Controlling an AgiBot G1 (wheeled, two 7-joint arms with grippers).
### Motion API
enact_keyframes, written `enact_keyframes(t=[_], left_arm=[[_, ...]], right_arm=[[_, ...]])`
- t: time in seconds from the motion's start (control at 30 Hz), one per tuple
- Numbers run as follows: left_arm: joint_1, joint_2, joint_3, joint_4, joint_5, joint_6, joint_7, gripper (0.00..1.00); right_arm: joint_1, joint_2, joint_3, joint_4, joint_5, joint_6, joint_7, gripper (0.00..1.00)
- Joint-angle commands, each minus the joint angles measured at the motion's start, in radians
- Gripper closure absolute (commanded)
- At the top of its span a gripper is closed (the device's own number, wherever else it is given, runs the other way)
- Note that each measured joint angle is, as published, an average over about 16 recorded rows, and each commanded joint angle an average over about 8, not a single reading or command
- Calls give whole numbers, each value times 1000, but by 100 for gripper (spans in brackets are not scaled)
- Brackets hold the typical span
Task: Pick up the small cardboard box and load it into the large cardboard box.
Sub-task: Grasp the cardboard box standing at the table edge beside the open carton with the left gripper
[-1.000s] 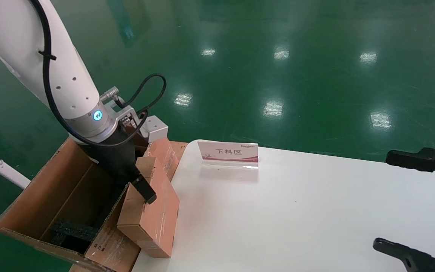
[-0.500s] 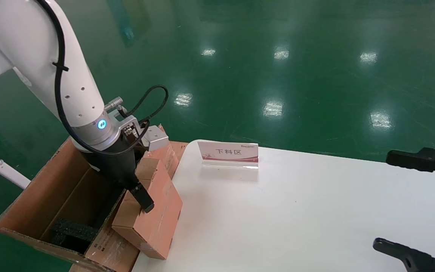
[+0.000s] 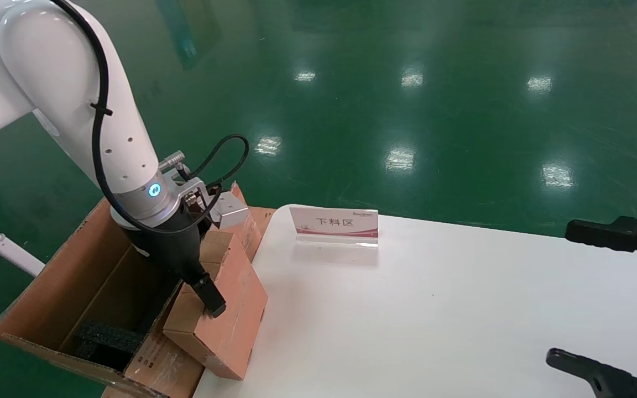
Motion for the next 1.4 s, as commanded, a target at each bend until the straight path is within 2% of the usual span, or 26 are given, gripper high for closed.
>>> enact_keyframes(t=[0.03,0.13,0.27,0.33,0.4,0.53,0.6,0.63,1.4], left_arm=[[1,0,0,1,-1,-1,0,0],[0,0,0,0,0,0,0,1],[-1,0,-1,-1,0,0,0,50],[-1,0,-1,-1,0,0,0,75],[-2,0,-1,-1,1,1,-1,99],[-2,0,-1,-1,1,1,-1,100],[-2,0,-2,-1,1,1,-1,100],[-2,0,-2,-2,1,1,-1,100],[-4,-1,-2,-2,2,3,-2,100]], right_arm=[[0,0,0,0,0,0,0,0],[0,0,0,0,0,0,0,0],[0,0,0,0,0,0,0,0],[0,0,0,0,0,0,0,12],[0,0,0,0,0,0,0,35],[0,0,0,0,0,0,0,85],[0,0,0,0,0,0,0,98],[0,0,0,0,0,0,0,100],[0,0,0,0,0,0,0,100]])
